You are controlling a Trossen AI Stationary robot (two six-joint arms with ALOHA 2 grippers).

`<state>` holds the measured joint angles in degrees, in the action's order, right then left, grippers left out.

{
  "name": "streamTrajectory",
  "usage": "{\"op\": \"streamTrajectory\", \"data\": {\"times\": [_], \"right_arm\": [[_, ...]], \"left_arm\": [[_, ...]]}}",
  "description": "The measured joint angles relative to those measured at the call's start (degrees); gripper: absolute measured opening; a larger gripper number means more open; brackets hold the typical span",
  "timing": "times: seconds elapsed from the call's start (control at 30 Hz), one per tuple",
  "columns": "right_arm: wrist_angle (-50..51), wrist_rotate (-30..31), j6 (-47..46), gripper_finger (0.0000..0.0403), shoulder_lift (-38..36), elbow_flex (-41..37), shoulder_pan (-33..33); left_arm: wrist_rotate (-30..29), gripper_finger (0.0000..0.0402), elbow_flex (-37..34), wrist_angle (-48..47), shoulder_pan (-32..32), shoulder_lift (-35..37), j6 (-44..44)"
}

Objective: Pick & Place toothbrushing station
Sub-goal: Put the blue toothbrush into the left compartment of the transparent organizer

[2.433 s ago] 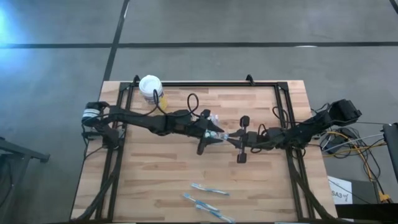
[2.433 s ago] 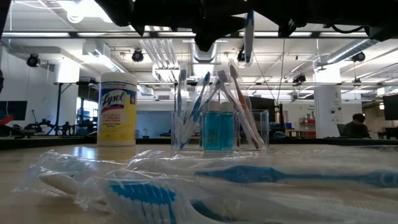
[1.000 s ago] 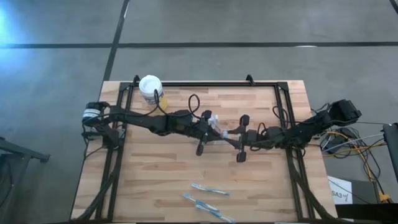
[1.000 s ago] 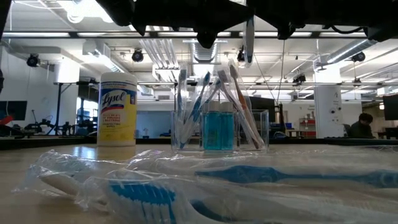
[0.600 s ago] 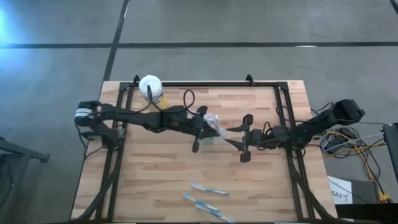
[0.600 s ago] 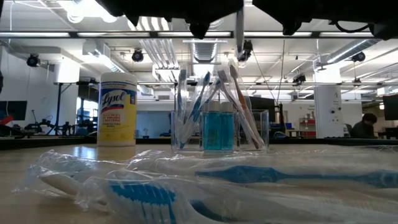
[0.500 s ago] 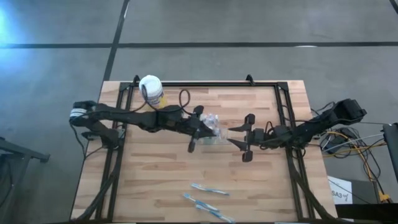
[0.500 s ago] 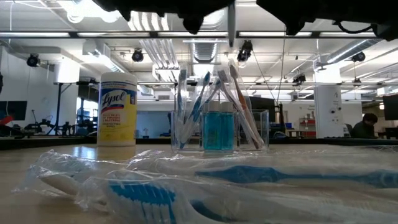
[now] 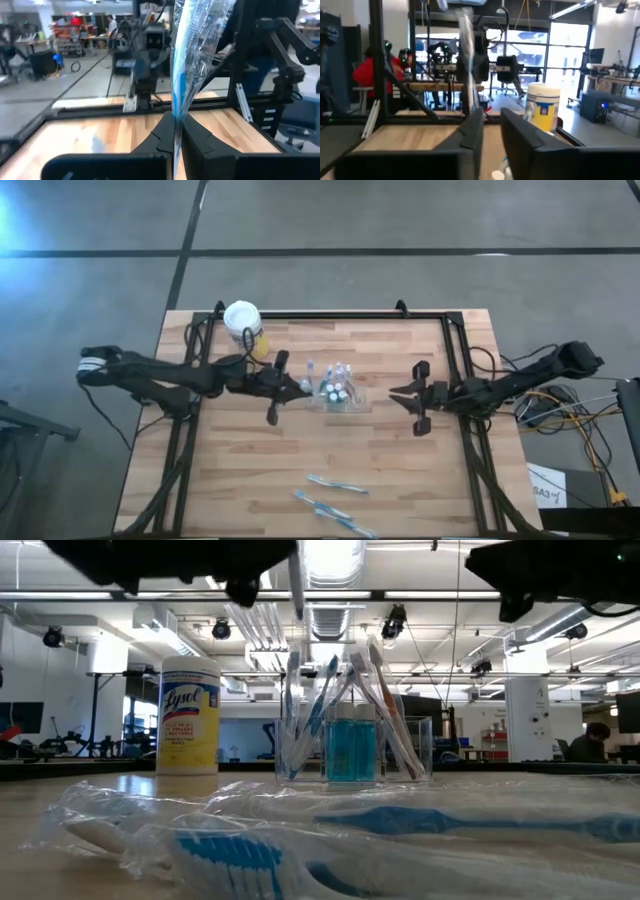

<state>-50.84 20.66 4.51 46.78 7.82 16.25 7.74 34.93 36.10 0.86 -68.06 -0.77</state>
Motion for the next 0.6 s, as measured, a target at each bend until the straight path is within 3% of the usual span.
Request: {"op": "streamTrajectory", "data": {"times": [0.13, 0.37, 0.6], "right_arm": [[5.2, -2.2, 0.8, 0.0015, -6.1, -1.7, 0.0], [6.1, -2.7, 1.6, 0.0009, -11.0, -4.5, 0.0], [5.7, -2.7, 1.8, 0.0008, -11.5, -4.8, 0.0]], "left_arm": [[-2.6, 0.0011, -5.7, 7.0, 0.0, 0.2, 2.1], [-12.9, 0.0011, -8.7, 10.7, 0.0, -4.2, 4.9], [-14.1, 0.0011, -8.9, 19.5, 0.0, -14.3, 5.5]]}}
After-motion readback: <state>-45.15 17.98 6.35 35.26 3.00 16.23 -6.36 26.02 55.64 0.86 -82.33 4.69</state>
